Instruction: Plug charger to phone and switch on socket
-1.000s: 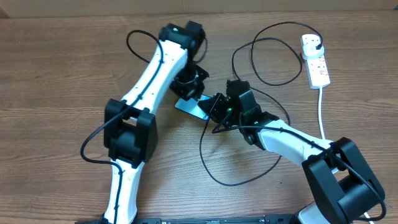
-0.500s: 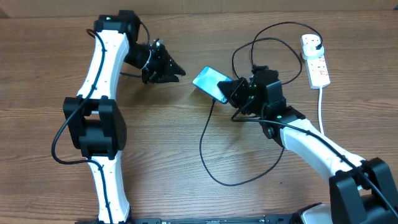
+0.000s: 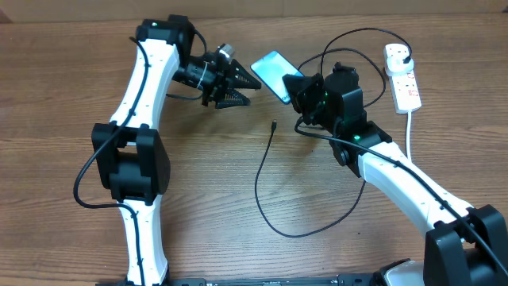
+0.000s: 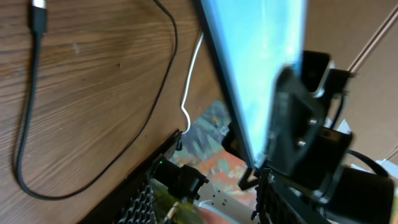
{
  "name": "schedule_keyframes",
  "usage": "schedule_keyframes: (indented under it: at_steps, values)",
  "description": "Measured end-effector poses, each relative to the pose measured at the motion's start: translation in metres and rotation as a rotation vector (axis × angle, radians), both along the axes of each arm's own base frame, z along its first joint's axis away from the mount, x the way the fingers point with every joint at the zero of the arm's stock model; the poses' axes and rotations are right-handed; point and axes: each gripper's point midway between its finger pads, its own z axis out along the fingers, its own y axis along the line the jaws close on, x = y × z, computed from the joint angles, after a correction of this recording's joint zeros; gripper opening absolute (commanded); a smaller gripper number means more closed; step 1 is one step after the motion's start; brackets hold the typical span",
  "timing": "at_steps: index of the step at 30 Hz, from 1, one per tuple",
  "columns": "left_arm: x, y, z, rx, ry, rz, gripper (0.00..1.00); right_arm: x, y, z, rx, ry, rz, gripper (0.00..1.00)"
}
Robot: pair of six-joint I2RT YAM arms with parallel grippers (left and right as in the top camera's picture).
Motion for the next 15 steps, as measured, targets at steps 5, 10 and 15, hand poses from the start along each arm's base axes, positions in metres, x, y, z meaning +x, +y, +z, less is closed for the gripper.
schedule_keyframes:
  at_steps: [5,10,15]
  values:
    - [0.002,-0.009,0.001,-0.009,-0.019,-0.007,0.48,0.001,0.007,0.008,0.016,-0.013,-0.015,0.04]
    - [0.013,-0.012,0.001,-0.012,-0.021,0.024,0.47,-0.002,0.011,0.006,0.018,0.001,-0.012,0.04]
    - [0.026,-0.014,0.002,-0.016,-0.030,0.060,0.47,-0.003,0.013,0.005,0.027,0.009,-0.015,0.04]
